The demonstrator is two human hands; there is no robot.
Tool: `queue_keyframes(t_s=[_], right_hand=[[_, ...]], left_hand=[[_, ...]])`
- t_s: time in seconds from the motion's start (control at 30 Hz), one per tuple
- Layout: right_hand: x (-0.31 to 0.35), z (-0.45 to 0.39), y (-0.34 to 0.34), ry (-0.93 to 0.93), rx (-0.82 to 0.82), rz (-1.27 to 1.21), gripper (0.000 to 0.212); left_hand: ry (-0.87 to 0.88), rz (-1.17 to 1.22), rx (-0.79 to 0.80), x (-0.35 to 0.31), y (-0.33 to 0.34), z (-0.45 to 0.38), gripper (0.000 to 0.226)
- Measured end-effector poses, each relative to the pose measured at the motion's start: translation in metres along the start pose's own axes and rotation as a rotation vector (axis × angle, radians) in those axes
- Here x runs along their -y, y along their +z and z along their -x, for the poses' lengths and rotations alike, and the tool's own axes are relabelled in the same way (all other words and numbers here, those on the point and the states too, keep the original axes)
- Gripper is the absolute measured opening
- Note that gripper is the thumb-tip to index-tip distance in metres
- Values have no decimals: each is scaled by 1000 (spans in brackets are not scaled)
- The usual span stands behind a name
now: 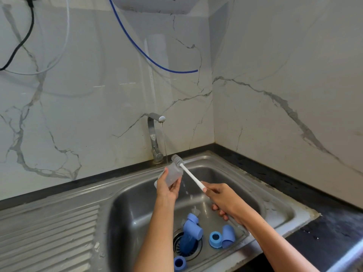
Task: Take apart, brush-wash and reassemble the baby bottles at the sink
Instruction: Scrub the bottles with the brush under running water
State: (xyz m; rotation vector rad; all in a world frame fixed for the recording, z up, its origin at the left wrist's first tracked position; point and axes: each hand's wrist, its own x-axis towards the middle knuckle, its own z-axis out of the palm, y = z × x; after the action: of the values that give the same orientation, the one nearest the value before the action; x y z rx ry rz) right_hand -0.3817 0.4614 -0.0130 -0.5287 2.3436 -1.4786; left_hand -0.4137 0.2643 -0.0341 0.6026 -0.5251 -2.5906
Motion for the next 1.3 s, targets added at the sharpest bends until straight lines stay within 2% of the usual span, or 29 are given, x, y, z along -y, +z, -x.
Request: queue_keyframes(t_s=[0.23,0.47,0.67,0.87,1.0,1.17,1.3], right_hand=[[0,12,0,-2,110,-17,38],[6,-5,15,-51,27,21,39],[1,9,2,19,130,10,38],[4,-2,12,-8,27,27,41],[7,-8,30,-30,-51,71,42],[2,-14,24,45,-75,11,42],[-1,-11,17,71,-70,-6,43]], left_hand=[[30,164,-64,-12,-7,-6,60],[32,116,-57,-2,-3,6,61],[14,171,-125,-10,-11,2,59],[-23,111,-89,1,1,17,65],[-37,85,-139,4,2,21,58],[-32,123,-103,2,2,16,58],[-133,183,-49,-3,-4,11,63]])
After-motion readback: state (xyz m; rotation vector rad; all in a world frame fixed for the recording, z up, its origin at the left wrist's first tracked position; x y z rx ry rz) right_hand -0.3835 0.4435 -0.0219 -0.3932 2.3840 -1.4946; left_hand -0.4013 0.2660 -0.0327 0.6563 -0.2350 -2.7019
